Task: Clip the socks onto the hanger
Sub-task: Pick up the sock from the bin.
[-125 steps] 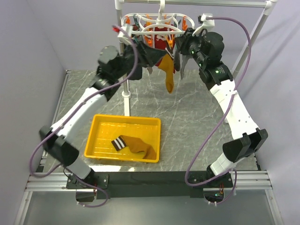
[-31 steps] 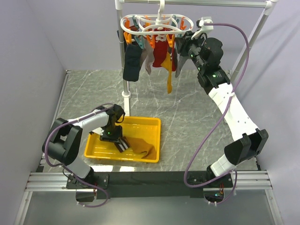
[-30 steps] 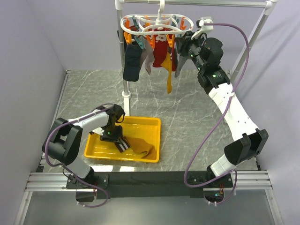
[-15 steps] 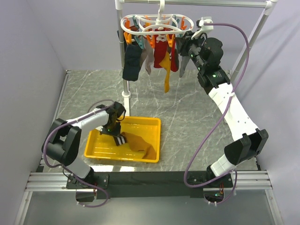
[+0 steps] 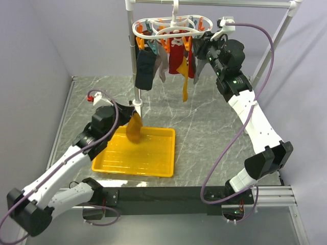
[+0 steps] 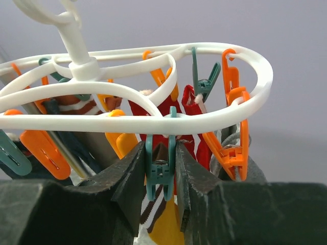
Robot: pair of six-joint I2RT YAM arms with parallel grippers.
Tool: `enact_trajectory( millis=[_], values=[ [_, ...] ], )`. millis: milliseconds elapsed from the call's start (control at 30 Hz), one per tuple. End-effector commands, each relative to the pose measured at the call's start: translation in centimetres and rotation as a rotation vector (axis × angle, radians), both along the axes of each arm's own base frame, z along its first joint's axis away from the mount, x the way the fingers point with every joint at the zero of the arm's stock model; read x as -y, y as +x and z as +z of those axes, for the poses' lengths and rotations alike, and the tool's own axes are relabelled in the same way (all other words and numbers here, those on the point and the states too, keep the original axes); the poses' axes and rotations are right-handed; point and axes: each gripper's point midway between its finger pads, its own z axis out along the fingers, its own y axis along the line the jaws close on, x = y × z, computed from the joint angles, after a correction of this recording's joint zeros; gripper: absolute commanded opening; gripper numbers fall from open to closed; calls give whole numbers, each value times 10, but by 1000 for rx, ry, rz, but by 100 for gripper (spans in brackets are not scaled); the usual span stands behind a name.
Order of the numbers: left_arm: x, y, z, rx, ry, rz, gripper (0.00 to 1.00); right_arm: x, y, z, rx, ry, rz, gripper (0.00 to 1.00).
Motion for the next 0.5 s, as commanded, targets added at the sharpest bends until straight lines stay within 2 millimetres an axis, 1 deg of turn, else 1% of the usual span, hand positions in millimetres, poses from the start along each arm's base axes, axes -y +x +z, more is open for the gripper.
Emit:
enact_trajectory(
  millis=[0,33,67,100,133,167,200,233,300,333,367,400,433,467],
  values=[
    [33,-12,66,438,214,-319,1,7,-17,45,87,65,1,0],
    [39,-13,75,507,307,-381,1,7,-17,46,87,69,4,0],
    [46,-14,77,529,346,-432,1,5,-17,47,85,74,11,0],
    [58,-12,65,509,393,-517,0,4,-17,48,86,80,15,0],
    [73,-19,80,561,403,-614,1,4,-18,49,89,81,19,0],
    [81,-21,79,587,442,-676,1,4,-19,52,94,85,21,0],
    [91,-17,72,581,453,-729,0,5,-19,54,98,84,20,0],
    [102,-26,80,631,440,-809,1,4,-19,50,82,79,22,0],
    [114,-25,85,692,443,-864,1,5,-20,51,79,81,21,0],
    [119,-25,97,725,432,-872,1,3,-19,49,72,79,24,0],
    [126,-28,100,742,421,-911,1,3,-20,50,70,83,28,0],
    [133,-24,96,736,419,-937,1,2,-20,49,61,89,34,0],
    [143,-28,111,773,423,-960,1,1,-19,46,43,90,38,0],
    [149,-26,115,778,432,-960,1,0,-20,49,40,100,44,0]
  ],
)
